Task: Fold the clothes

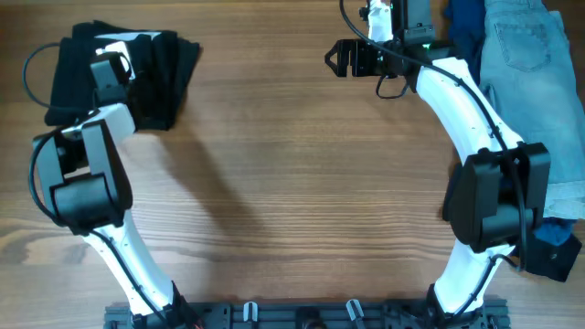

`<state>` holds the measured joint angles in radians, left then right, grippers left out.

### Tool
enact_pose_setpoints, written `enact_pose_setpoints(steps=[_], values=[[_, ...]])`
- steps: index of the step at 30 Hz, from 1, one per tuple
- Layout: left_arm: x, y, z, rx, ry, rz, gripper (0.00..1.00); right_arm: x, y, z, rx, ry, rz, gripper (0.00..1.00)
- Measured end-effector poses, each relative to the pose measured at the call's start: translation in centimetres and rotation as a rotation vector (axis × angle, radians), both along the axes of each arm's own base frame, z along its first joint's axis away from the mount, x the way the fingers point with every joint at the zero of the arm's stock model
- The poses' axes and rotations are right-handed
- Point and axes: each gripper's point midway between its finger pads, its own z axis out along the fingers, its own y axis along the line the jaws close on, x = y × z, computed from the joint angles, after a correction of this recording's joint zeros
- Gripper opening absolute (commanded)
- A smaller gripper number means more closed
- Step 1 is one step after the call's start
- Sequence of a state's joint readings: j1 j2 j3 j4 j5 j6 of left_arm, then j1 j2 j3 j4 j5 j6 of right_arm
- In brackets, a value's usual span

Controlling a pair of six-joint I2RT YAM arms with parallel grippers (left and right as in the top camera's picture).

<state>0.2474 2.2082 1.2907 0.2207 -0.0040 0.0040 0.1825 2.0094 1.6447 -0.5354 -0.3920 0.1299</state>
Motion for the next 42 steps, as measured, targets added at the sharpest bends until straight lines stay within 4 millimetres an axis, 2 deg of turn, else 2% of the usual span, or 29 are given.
enact_pose_setpoints(steps=[7, 14, 20, 23, 25, 26, 27, 28, 31, 33, 36, 38, 39, 42], values=[[1.1, 1.1, 0.4, 0.043, -0.080, 0.006, 0.06, 0.0, 0.0, 0.0, 0.000, 0.000, 0.000, 1.00], [1.8, 1.4, 1.3, 0.062, -0.138, 0.010, 0.05, 0.0, 0.0, 0.0, 0.002, 0.001, -0.002, 1.00], [1.5, 1.3, 1.1, 0.057, -0.121, 0.009, 0.05, 0.1, 0.0, 0.1, 0.003, -0.004, -0.002, 1.00], [1.1, 1.3, 2.4, 0.056, -0.112, 0.011, 0.06, 0.3, 0.1, 0.3, 0.005, -0.017, -0.002, 1.00], [0.8, 1.2, 4.6, 0.059, -0.117, 0.013, 0.08, 0.5, 0.1, 0.4, 0.007, -0.025, -0.002, 1.00], [0.5, 1.2, 6.3, 0.063, -0.126, 0.015, 0.14, 0.5, 0.1, 0.5, 0.007, -0.029, -0.002, 1.00], [0.2, 1.1, 8.3, 0.068, -0.138, 0.016, 0.26, 0.7, 0.1, 0.6, 0.009, -0.038, -0.002, 1.00], [-0.1, 1.1, 9.8, 0.076, -0.148, 0.015, 0.42, 0.8, 0.2, 0.7, 0.011, -0.046, -0.002, 1.00], [-1.7, 0.7, 14.9, 0.090, -0.173, 0.014, 0.68, 1.3, 0.2, 1.2, 0.013, -0.074, 0.000, 1.00], [-3.3, 0.3, 18.6, 0.089, -0.191, 0.018, 1.00, 1.5, 0.2, 1.9, 0.010, -0.102, 0.006, 1.00], [-5.8, -0.7, 21.7, 0.061, -0.188, 0.032, 1.00, 1.6, -0.4, 3.7, -0.023, -0.157, -0.004, 1.00], [-7.7, -2.0, 23.8, 0.032, -0.191, 0.037, 1.00, 1.5, -1.2, 6.3, -0.056, -0.221, -0.018, 1.00], [-8.7, -3.4, 25.4, 0.013, -0.208, 0.022, 1.00, 1.1, -1.6, 8.6, -0.073, -0.275, -0.026, 1.00], [-10.8, -7.2, 28.0, -0.022, -0.225, -0.050, 1.00, -0.1, -2.3, 12.4, -0.098, -0.349, -0.031, 1.00]])
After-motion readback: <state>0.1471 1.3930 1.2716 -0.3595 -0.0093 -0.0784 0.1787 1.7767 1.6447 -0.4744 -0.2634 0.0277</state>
